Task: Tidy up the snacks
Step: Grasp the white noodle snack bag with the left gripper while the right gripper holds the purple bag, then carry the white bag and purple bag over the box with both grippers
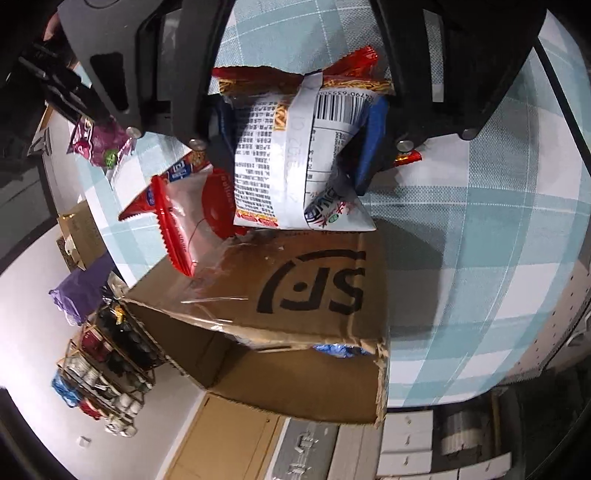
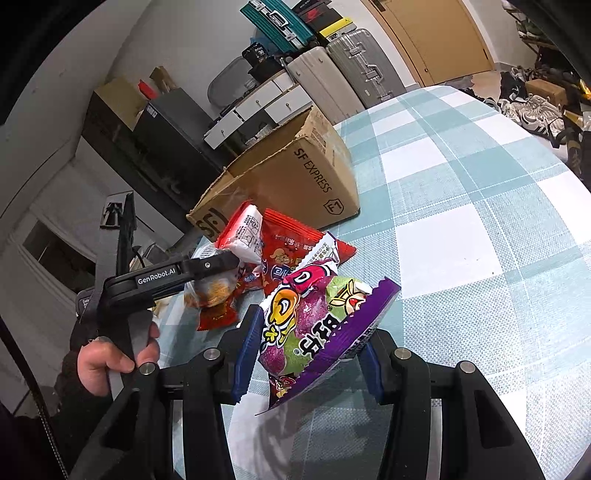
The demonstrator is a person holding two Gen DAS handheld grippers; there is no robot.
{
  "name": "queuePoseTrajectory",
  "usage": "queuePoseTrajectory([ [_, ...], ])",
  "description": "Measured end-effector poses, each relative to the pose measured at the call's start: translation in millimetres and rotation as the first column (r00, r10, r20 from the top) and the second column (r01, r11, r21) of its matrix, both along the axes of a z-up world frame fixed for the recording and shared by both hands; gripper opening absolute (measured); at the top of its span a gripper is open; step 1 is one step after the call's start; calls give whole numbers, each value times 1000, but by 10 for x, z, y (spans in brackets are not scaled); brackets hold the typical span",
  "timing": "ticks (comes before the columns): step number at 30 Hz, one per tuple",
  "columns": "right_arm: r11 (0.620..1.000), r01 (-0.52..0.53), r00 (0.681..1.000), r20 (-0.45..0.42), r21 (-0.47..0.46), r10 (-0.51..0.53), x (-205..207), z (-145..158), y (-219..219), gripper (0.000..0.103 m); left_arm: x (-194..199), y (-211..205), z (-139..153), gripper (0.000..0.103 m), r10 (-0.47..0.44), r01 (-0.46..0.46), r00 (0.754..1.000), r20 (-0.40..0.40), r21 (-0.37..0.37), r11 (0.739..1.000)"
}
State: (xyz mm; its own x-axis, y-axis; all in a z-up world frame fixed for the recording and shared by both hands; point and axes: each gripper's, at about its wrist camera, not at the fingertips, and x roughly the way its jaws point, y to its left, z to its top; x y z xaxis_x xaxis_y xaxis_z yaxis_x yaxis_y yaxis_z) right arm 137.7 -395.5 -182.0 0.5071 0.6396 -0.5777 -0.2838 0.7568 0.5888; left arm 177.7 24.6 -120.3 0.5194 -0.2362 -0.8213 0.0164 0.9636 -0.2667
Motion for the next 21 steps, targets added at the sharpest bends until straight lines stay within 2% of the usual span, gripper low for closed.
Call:
queuePoseTrajectory([
  [3,1000,5,1000,3,-4,-5,-15,21,-9,49,-57,11,13,44,-28,28,999,21,-1,1000],
  [14,1000,19,1000,21,-5,-19,-67,102,-35,49,-202,94,84,43,-39,40,998,48,-6,999],
  [21,1000,16,999,36,-8,-16,-74,165,-7,49,-351,92,234,43,-41,41,996,85,-9,999],
])
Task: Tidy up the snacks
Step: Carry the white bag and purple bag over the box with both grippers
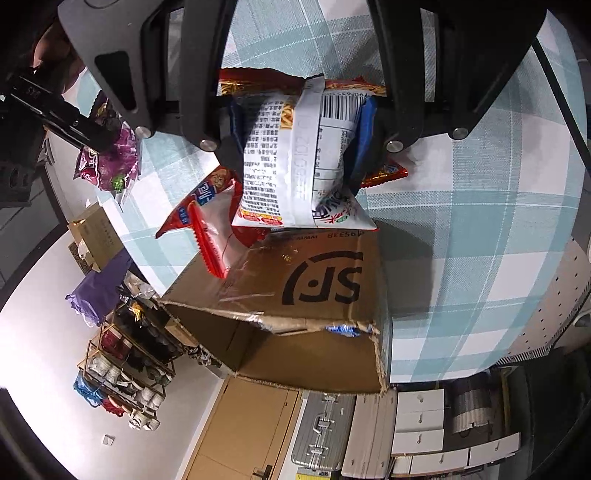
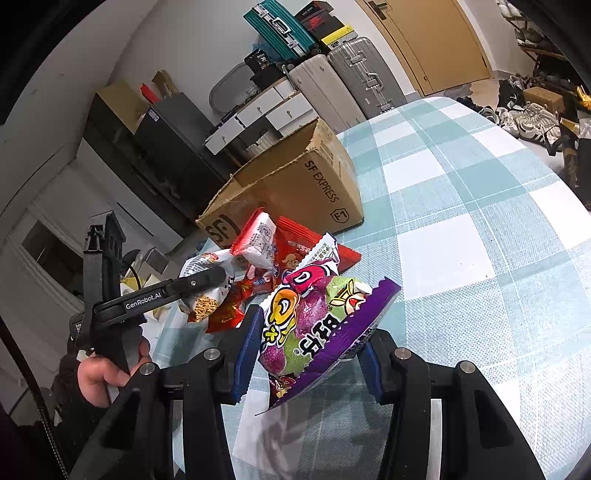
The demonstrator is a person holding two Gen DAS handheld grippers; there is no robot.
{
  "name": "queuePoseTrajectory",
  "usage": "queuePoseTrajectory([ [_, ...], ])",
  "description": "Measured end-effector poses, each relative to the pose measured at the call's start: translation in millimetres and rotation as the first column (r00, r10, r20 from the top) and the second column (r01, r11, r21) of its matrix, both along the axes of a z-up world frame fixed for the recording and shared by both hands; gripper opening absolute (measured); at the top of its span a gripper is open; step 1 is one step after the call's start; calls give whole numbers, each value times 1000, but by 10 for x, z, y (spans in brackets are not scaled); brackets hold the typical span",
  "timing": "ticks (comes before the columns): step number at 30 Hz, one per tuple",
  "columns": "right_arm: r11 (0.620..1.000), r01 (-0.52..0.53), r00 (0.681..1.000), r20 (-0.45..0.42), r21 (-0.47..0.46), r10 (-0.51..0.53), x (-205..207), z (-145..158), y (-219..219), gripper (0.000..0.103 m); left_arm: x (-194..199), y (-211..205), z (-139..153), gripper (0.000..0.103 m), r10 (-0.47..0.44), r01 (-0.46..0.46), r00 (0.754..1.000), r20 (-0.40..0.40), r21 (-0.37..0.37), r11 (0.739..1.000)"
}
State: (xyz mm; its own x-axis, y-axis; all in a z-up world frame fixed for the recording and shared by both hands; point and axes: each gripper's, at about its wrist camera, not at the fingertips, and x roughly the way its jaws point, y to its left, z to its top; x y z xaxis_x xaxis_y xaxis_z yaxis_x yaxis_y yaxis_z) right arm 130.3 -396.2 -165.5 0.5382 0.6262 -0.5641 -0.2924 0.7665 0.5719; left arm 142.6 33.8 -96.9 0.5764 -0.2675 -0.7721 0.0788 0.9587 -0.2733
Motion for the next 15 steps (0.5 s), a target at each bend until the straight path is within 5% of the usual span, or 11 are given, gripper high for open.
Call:
queuePoseTrajectory([
  [15,997,-62,990,125,-51,68,169,516,236,49,-194,30,594,43,-19,20,996,89,-8,1000],
])
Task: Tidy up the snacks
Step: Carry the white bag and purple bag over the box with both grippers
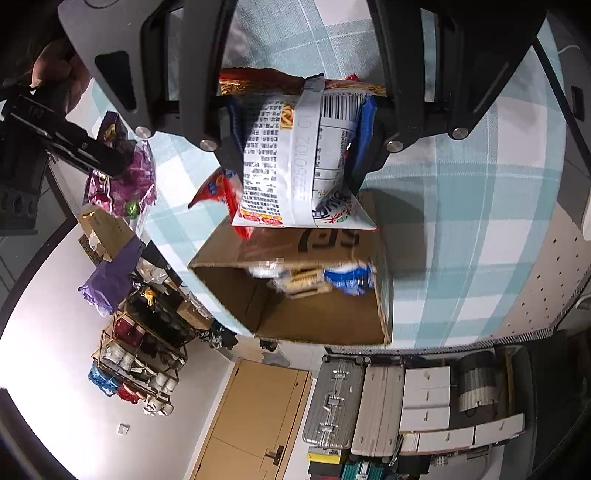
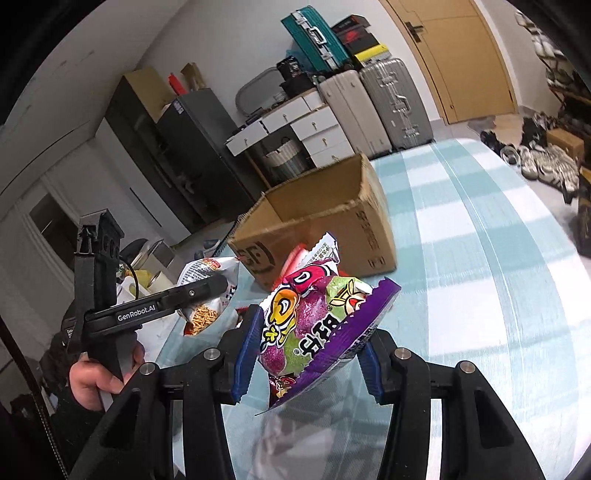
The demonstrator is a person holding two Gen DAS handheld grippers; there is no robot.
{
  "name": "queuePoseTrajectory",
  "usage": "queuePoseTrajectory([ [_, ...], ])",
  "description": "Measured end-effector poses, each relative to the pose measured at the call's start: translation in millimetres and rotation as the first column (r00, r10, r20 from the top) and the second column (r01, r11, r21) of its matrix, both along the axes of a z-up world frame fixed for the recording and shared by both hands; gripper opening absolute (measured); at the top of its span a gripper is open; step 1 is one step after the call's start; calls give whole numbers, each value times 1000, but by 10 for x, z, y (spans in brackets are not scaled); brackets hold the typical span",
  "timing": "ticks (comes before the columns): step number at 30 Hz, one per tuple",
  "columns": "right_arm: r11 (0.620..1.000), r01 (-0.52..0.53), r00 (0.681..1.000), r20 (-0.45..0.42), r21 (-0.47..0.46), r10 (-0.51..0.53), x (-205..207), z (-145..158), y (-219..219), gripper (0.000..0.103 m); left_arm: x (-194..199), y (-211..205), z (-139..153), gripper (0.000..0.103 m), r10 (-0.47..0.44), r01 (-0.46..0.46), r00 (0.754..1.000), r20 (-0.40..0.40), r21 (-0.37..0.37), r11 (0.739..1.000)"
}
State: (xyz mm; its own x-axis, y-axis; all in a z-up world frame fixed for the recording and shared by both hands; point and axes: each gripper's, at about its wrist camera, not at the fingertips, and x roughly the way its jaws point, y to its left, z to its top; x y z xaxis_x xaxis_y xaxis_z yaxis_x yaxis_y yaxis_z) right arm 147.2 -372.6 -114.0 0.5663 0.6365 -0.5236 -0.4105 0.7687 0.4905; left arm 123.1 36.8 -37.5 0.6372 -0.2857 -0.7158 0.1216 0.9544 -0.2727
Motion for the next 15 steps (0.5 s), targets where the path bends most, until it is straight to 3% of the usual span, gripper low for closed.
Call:
queuePoseTrajectory([
  [6,999,-24,998,64,-24,25,176,258,89,49,67,-45,248,43,-22,21,999,29,16,1000],
  [15,998,-37,997,70,-48,40,517,363,236,49,286,-37,424,44,-41,40,999,32,32,999],
])
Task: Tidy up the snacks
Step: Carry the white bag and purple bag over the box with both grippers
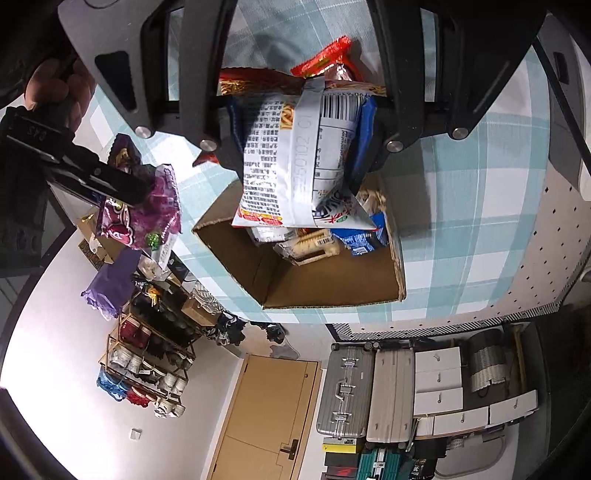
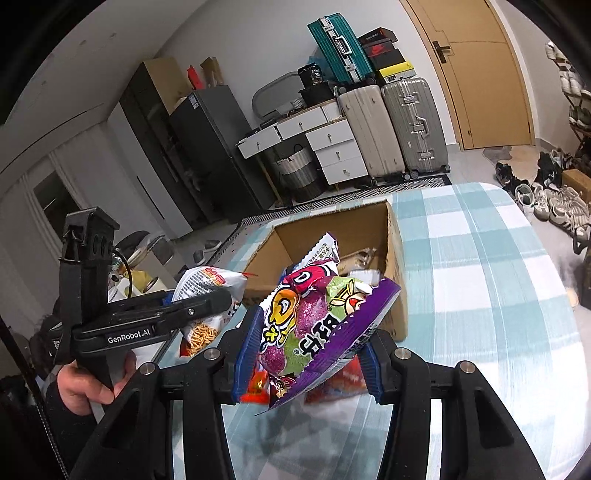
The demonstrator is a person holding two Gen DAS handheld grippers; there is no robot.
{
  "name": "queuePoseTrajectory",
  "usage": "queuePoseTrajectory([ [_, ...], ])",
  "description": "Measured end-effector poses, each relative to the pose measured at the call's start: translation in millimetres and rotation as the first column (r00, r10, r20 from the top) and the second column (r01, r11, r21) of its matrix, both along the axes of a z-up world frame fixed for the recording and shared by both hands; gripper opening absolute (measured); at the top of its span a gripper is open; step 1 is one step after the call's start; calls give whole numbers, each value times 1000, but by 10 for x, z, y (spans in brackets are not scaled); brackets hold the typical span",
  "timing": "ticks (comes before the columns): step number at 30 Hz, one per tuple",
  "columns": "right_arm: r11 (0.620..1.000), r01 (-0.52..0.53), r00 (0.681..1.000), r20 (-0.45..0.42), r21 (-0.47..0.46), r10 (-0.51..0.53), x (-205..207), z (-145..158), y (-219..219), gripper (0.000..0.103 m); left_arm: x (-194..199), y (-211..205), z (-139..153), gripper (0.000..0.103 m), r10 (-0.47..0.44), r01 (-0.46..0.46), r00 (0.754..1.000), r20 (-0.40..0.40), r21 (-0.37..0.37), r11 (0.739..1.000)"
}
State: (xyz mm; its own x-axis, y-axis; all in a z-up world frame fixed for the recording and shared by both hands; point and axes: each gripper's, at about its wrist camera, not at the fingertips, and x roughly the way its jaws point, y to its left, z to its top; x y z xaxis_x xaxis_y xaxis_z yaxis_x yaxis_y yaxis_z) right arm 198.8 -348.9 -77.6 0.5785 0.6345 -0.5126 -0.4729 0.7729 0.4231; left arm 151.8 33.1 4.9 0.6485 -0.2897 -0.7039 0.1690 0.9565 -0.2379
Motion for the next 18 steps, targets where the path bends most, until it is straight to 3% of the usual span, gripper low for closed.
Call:
queuePoseTrajectory([
  [14,999,-5,1000,20,-51,6,651,276,280,49,625,96,250,44,4,-3,1000,16,-32,999],
  [18,999,-11,1000,14,-53,12,874,347,361,49,863,89,327,44,13,-13,1000,23,-3,1000],
])
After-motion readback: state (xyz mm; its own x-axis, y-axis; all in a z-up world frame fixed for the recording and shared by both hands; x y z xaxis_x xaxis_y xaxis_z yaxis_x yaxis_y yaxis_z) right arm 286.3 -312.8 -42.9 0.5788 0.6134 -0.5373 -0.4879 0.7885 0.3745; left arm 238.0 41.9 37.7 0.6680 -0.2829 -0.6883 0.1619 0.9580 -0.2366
